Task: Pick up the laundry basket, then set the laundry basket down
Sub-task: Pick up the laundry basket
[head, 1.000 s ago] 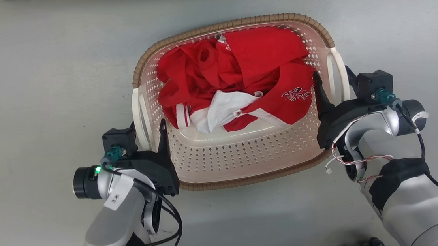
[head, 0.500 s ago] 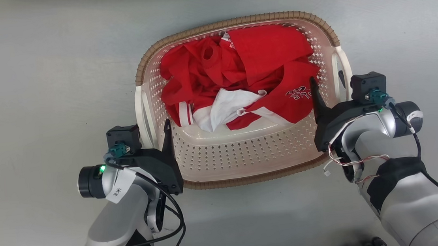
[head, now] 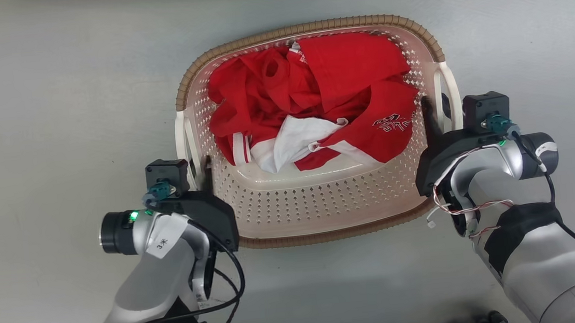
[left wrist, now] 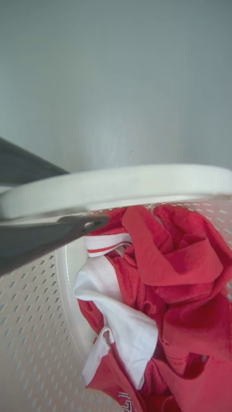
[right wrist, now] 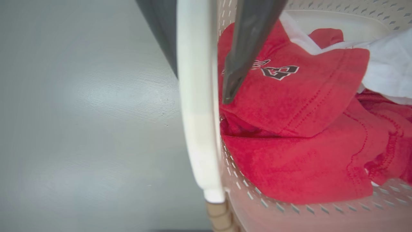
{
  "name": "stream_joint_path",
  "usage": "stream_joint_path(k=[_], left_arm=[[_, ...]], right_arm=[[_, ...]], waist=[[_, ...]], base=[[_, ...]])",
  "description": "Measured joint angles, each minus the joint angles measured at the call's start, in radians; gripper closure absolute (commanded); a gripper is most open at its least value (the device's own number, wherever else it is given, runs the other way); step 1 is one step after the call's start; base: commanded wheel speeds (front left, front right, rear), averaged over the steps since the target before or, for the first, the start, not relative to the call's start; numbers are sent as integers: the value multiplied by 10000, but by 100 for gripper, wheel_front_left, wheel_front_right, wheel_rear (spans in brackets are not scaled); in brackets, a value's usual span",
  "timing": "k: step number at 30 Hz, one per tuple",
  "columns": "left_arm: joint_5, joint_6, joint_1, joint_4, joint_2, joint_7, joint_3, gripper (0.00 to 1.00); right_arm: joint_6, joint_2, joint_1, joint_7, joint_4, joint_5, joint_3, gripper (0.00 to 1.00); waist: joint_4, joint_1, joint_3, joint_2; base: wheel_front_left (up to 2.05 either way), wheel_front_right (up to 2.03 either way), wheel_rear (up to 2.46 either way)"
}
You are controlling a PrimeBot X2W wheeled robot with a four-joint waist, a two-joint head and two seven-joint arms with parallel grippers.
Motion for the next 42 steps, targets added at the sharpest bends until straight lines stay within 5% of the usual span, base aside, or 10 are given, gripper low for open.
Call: stream_joint_path(k=[1,4,42], left_arm=[[0,15,-10,29,71,8,-65,100],[-113,63,-60,33,127,8,-234,100],[-1229,61,417,1104,42,90,-1457,100]], right_arm=[[-40,-25,-13,0,29,59,36,71],[-46,-63,-27,4,100,153,161,100],[-221,-29,1019,464,355,1785,1827,100]], waist=[[-5,0,-1,0],[-19,0,-10,0],[39,0,-2096,-1]], base=[[0,0,0],[0,0,0],[0,0,0]])
